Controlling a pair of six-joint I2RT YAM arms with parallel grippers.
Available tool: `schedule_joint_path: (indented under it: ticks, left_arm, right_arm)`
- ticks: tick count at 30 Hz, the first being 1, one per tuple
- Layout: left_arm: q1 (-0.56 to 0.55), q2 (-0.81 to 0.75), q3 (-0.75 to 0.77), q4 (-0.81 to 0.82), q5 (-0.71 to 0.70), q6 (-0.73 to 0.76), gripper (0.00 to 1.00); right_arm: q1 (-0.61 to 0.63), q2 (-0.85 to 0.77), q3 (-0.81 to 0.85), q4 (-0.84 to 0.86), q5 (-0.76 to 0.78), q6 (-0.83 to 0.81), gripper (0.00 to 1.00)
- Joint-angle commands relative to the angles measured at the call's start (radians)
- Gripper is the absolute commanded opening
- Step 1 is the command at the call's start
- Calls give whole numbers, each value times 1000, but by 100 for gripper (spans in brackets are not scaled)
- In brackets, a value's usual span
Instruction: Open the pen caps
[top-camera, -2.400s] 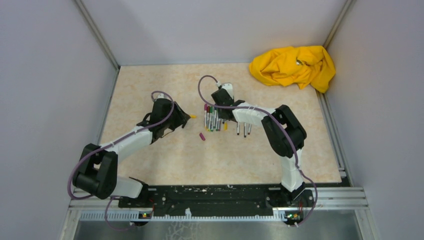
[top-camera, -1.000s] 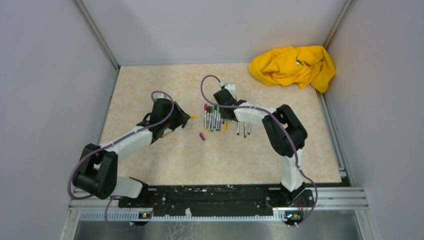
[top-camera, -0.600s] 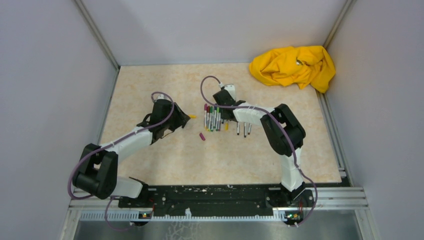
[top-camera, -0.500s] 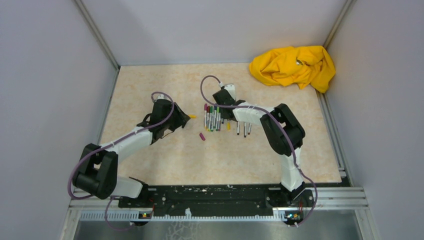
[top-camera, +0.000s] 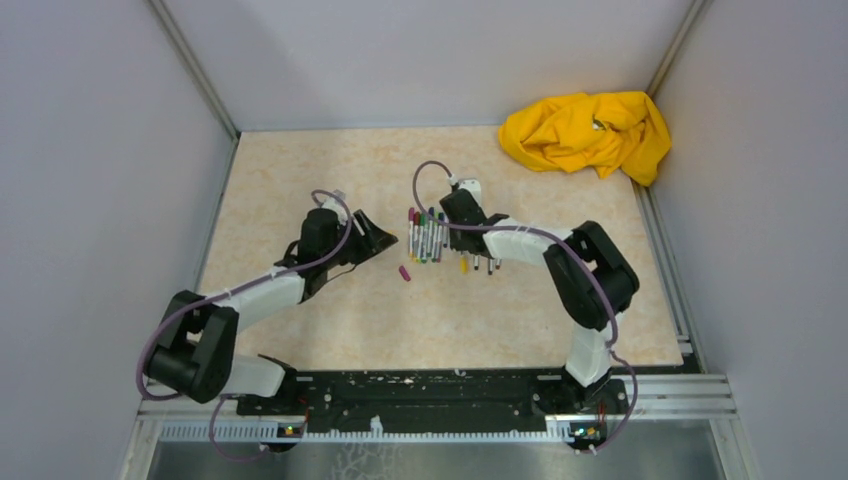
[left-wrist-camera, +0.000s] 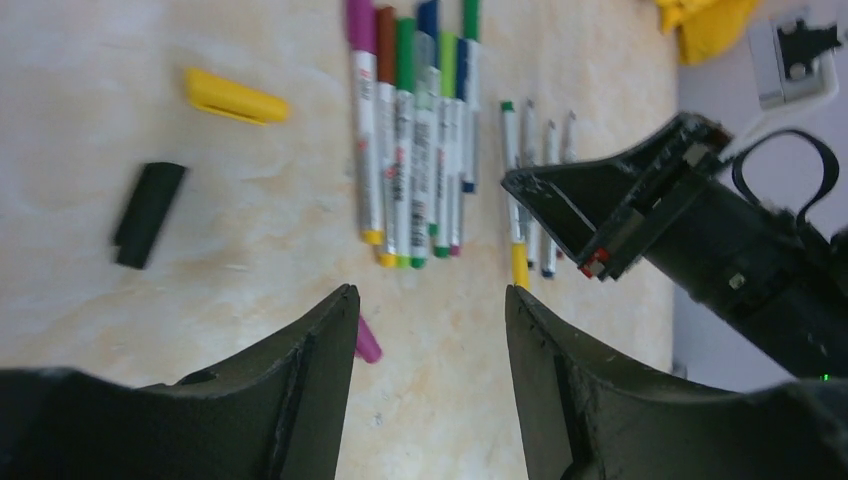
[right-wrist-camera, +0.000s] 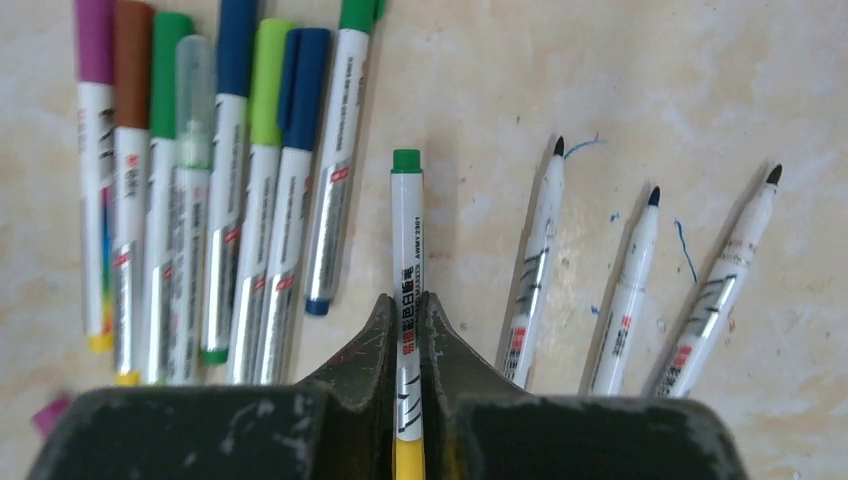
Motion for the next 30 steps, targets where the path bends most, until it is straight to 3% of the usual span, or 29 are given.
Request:
schedule_joint_path:
  ticks: [1, 10, 21, 26, 30]
  left_arm:
    - [-38, 42, -33, 291, 261, 26, 62]
    - [-194, 141, 18, 379, 277, 71, 63]
    - [-262, 214, 8, 485, 239, 11, 60]
    - [-270, 214, -16, 501, 211, -15, 47]
    - [-275, 205, -38, 519, 193, -37, 27]
  right_arm:
    - [9, -188, -56, 98, -116, 19, 0]
    - [85, -349, -151, 215, -201, 112, 0]
    - [126, -433, -230, 311, -238, 196, 0]
    - [128, -458, -271, 342, -223, 218, 0]
    - [127, -484, -309, 373, -200, 241, 0]
